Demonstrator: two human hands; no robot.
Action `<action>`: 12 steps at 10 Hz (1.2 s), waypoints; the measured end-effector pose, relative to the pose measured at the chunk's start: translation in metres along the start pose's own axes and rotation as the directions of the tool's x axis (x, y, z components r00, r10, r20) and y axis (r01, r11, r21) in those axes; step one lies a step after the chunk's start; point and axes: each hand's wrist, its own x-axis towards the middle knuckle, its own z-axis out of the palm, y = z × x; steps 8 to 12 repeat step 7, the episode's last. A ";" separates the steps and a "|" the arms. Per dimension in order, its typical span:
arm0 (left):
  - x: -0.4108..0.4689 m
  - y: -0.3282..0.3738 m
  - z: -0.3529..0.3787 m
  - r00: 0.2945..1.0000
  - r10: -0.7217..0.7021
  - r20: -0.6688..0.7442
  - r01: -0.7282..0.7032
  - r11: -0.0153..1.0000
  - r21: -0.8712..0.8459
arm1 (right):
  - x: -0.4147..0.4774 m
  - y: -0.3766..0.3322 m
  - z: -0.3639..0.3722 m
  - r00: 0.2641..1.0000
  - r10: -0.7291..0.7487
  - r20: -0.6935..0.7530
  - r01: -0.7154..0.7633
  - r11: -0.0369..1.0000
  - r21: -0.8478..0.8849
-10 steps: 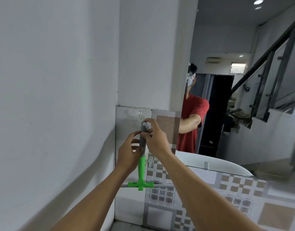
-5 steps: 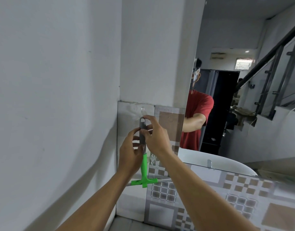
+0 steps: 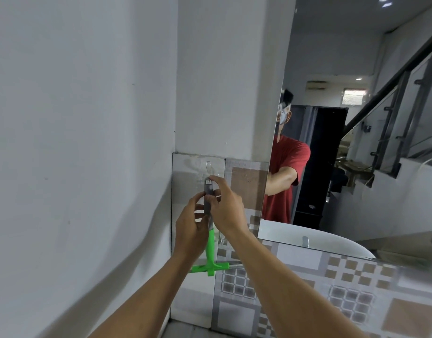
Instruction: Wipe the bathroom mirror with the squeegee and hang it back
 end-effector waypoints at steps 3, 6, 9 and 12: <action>0.003 0.000 -0.005 0.999 -0.027 0.030 0.026 0.999 0.027 | 0.002 -0.004 -0.003 0.999 0.016 0.032 -0.015 1.000 -0.026; 0.001 0.003 -0.006 0.999 -0.042 -0.019 0.043 0.998 0.041 | -0.010 -0.012 -0.016 0.995 -0.008 0.097 0.014 0.998 -0.065; -0.005 0.010 -0.008 0.994 -0.058 -0.088 0.065 0.994 0.086 | -0.016 -0.015 -0.026 0.994 -0.004 0.107 0.015 0.995 -0.097; -0.005 0.010 -0.008 0.994 -0.058 -0.088 0.065 0.994 0.086 | -0.016 -0.015 -0.026 0.994 -0.004 0.107 0.015 0.995 -0.097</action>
